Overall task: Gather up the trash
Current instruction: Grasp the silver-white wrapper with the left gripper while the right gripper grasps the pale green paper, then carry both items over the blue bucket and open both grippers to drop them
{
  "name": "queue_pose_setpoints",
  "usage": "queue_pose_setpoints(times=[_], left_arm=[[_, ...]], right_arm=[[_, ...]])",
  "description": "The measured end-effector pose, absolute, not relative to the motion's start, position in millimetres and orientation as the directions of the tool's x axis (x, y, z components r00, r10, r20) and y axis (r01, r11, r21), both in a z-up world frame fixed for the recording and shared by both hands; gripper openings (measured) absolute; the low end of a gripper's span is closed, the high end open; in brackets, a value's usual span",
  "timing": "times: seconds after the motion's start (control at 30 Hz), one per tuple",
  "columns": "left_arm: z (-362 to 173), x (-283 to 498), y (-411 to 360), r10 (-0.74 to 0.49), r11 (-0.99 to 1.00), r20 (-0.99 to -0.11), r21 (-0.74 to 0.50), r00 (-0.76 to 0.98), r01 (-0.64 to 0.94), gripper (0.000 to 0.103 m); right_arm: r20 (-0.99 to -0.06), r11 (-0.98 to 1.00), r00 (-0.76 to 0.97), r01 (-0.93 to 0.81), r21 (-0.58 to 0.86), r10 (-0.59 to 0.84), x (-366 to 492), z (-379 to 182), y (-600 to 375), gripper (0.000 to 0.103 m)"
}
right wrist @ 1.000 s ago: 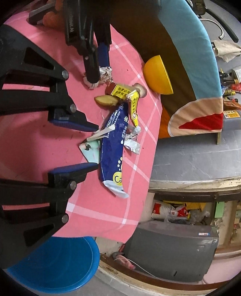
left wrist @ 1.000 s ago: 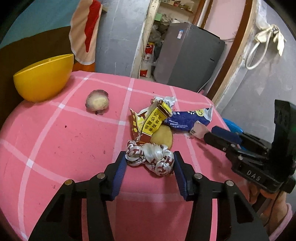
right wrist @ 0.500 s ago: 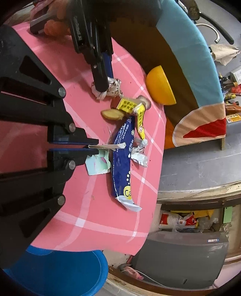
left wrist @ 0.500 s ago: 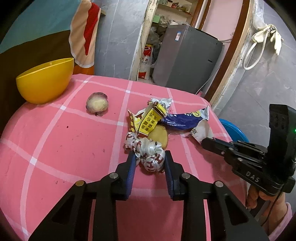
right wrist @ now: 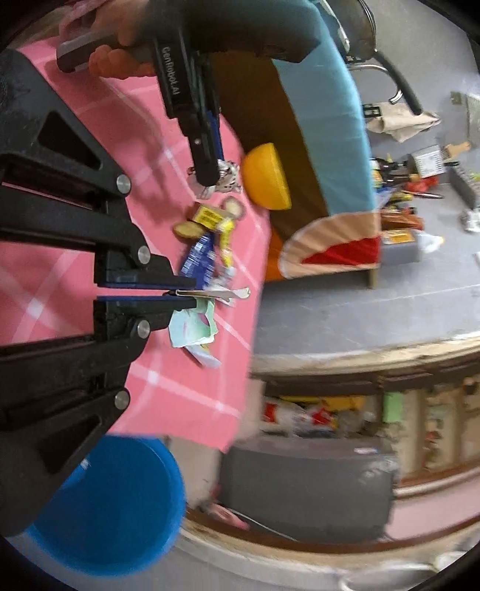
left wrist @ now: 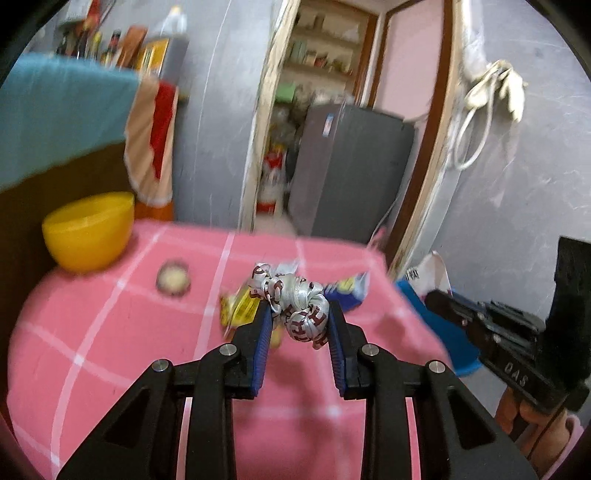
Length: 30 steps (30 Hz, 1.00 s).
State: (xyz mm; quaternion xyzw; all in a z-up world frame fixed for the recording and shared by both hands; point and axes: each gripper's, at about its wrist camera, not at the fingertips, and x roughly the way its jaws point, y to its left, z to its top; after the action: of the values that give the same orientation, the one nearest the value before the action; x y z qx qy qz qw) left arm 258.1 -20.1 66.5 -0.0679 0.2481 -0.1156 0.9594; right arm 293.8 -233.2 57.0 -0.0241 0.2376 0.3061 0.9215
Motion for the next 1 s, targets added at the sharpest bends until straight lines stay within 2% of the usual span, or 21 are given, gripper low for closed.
queue_pose_setpoints(times=[0.27,0.37,0.53,0.63,0.8,1.0], left_arm=[[100,252,-67,-0.317,0.947,-0.273,-0.139,0.908,0.289,0.025],[107,259,-85,-0.365,0.929,-0.236,-0.153,0.901,0.336,0.025],[118,266,-114,-0.422,0.904,-0.188,-0.164,0.887,0.396,0.025],[122,272,-131,-0.446,0.893,-0.173,-0.161,0.878,0.421,0.025],[120,288,-160,-0.473,0.880,-0.190,-0.152,0.860,0.450,0.025],[108,318,-191,-0.498,0.867,-0.299,-0.174,0.814,0.467,0.025]], right_arm=[[-0.216,0.907,0.887,-0.421,-0.022,0.407,261,93,-273,0.011],[-0.128,0.938,0.934,-0.343,-0.057,0.334,250,104,-288,0.011],[-0.041,0.967,0.969,-0.246,-0.069,0.244,241,114,-314,0.011],[-0.028,0.977,0.979,-0.204,-0.064,0.203,241,116,-328,0.011],[-0.063,0.987,0.986,-0.159,-0.036,0.157,253,110,-352,0.011],[-0.151,0.988,0.978,-0.137,0.068,0.146,276,99,-386,0.011]])
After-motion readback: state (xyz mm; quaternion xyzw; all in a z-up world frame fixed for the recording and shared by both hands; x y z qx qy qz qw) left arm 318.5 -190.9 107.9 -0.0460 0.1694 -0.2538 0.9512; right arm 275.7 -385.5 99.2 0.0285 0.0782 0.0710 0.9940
